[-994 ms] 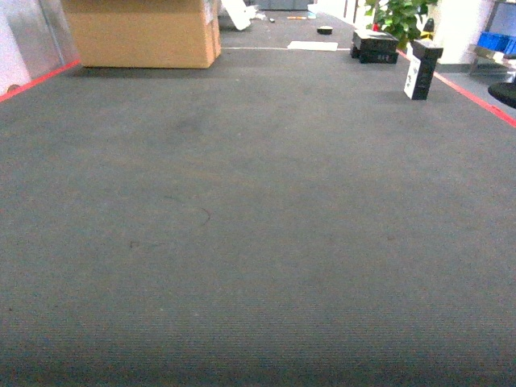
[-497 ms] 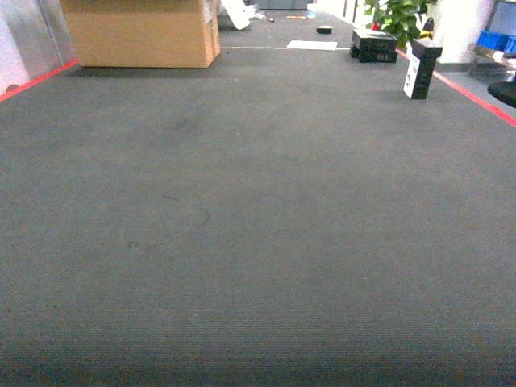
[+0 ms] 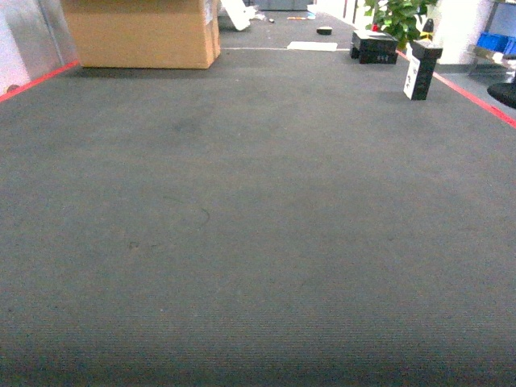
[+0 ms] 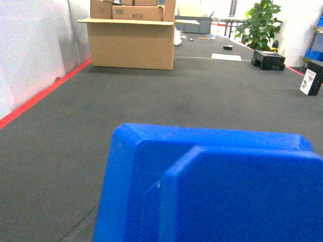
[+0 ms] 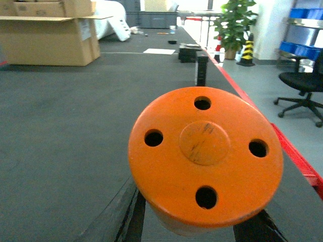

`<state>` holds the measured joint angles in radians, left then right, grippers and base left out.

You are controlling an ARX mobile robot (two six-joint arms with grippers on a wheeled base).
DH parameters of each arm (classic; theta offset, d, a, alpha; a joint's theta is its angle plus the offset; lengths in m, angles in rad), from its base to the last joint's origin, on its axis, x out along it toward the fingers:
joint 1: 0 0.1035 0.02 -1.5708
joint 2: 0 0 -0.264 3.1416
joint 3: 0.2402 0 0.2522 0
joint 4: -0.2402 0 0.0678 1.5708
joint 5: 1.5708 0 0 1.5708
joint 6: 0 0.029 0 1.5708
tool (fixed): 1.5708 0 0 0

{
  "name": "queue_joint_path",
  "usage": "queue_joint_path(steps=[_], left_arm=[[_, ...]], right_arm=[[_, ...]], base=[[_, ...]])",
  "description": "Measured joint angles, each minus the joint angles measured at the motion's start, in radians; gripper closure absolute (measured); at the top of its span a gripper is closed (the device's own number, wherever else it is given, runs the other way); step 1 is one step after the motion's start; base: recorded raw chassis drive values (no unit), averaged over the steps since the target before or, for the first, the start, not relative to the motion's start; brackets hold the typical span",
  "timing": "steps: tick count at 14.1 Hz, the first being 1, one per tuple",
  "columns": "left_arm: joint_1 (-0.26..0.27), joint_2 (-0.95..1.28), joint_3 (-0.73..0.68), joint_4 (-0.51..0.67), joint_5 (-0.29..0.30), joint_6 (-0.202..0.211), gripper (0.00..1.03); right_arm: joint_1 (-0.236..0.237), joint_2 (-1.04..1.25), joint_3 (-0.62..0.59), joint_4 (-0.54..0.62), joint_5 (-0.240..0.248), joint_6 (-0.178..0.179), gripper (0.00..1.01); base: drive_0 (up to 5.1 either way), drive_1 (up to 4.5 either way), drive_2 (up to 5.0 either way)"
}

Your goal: Sort blue parts and orange caps into right shelf containers

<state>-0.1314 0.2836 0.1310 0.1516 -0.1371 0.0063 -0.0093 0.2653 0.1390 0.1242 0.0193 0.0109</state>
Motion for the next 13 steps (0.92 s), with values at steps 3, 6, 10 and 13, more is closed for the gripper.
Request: queue_joint_path(steps=[3,6,10,13], left_arm=[[0.14,-0.055,-0.043,-0.018,0.12,-0.003,0.59],[0.129,-0.105,-0.066,-0.058,0.137,-0.003,0.59],[0.13,-0.245,-0.087,-0.16,0.137,-0.003,0.59],[0.13,-0.274,-0.121,-0.15,0.136,-0.003,0.59]], right_arm=[[0.009,-0.048,-0.046,-0.006,-0.019,-0.003,0.59],[0.009,-0.174,-0.074,-0.137,-0.02,-0.004,0.59],[0.009,-0.218,-0.09,-0.132,-0.02,-0.004,0.59],[0.009,-0.26,-0.126,-0.13,-0.019,-0.005,0.59]], base=[[0.0,0.0,0.0],[0.0,0.0,0.0],[0.0,0.0,0.0],[0.0,0.0,0.0]])
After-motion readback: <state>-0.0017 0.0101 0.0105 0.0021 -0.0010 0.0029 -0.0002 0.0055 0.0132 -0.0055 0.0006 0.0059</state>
